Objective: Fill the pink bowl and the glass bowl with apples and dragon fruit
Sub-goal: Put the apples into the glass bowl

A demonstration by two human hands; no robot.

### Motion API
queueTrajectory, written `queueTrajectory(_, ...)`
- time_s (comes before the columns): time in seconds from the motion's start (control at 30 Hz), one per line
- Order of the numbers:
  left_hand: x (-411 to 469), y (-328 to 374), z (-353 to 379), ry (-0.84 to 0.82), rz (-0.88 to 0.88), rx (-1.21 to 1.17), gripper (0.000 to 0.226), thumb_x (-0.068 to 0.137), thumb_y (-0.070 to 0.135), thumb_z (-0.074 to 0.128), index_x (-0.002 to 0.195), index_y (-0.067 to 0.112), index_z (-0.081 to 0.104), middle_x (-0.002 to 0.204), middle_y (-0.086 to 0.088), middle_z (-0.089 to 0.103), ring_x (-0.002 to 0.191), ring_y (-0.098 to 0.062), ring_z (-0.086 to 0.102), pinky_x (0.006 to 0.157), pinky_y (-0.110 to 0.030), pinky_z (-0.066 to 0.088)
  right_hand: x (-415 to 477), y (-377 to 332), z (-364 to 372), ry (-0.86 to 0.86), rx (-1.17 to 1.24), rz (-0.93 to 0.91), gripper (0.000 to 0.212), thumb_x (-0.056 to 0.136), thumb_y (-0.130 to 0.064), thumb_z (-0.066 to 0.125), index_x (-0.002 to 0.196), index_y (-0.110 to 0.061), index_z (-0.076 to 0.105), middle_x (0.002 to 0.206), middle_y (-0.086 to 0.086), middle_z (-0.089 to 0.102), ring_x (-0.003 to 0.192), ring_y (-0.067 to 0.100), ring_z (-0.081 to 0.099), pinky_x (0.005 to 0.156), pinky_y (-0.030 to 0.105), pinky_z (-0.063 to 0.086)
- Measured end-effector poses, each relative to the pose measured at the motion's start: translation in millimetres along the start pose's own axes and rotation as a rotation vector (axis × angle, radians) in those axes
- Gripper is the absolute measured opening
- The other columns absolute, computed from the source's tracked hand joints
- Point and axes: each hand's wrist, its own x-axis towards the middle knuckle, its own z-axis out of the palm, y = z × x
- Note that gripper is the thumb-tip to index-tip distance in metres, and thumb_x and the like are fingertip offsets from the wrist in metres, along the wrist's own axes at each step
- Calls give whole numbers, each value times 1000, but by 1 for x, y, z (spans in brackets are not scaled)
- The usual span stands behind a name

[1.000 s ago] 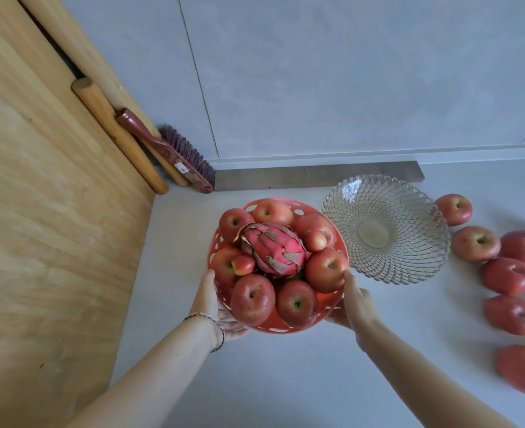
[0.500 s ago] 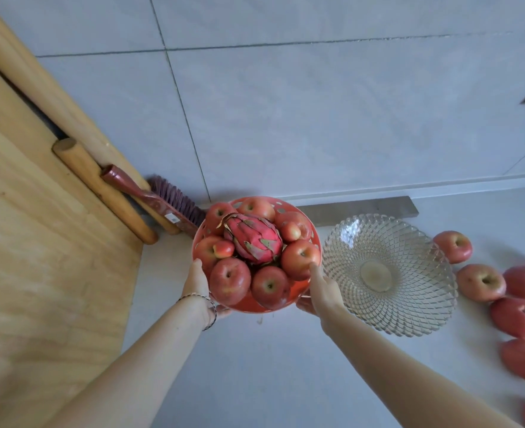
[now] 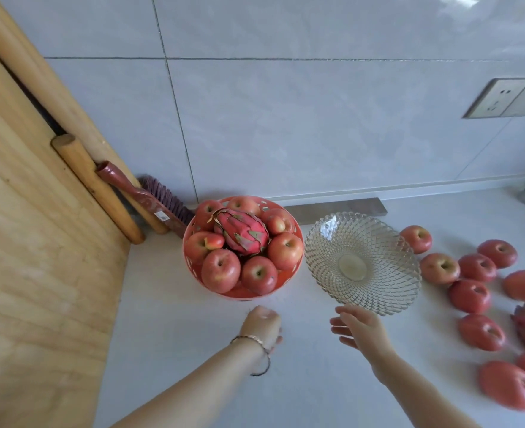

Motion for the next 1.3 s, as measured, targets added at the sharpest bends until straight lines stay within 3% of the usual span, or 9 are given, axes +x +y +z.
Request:
queueTrajectory(0.17,-8,18,56,-124,4,220,19,88,11,41,70,16,45,73,-2,53,57,-12,51,50,-20,37,-12,17,-37,51,12,-41,18,93,-4,45,91,-12,61,83,8,67,79,24,64,74,31,50)
queueTrajectory(0.33,0,27,117,-104,-90,99,9,88,12,46,80,9,48,71,-4,50,54,-15,50,51,-20,34,3,24,-93,45,-36,-87,19,91,-1,46,90,-12,61,79,6,67,75,21,63,70,27,49)
queueTrajectory(0.5,25,30,181,62,-143,-177,18,93,16,43,75,10,43,73,-9,46,55,-18,42,41,-18,32,40,28,-167,-49,-160,-149,20,90,0,45,93,-13,60,76,0,65,68,13,61,58,14,47)
queueTrajectory(0.63,44,34,212,312,-94,-551,16,92,8,44,103,11,55,101,-13,58,64,-21,54,49,-22,43,67,33,-216,-92,-242,-212,21,88,0,46,94,-15,61,73,-3,64,64,9,60,52,7,45)
queueTrajectory(0.7,46,31,227,367,-86,-587,24,92,12,43,113,11,55,105,-12,63,61,-20,58,40,-19,48,75,34,-241,-124,-261,-224,21,88,-2,47,92,-18,60,72,-4,64,63,8,59,53,8,44)
queueTrajectory(0.87,14,20,241,294,-156,-467,38,100,14,26,69,11,47,46,-1,62,24,-8,53,57,-30,40,88,33,-273,-205,-297,-238,19,90,-8,49,89,-24,58,76,-5,66,76,16,63,74,29,49)
queueTrajectory(1.0,-10,4,242,307,-185,-316,30,97,15,37,72,12,52,41,3,63,37,-15,61,60,-28,44,92,28,-294,-227,-392,-286,19,89,-9,49,99,-21,60,82,-5,67,82,20,66,72,26,50)
queueTrajectory(1.13,-26,-13,232,317,-212,-151,27,96,10,37,73,9,51,67,-8,60,57,-23,57,65,-32,47,96,28,-308,-210,-571,-309,23,88,-14,52,108,-18,62,90,-4,63,81,19,62,61,20,45)
queueTrajectory(1.3,-33,-41,219,268,-254,96,19,96,11,33,100,6,51,75,-7,63,58,-22,61,60,-28,46,99,45,-312,-101,-973,-257,44,84,-29,54,126,-19,50,120,9,52,109,28,54,90,36,43)
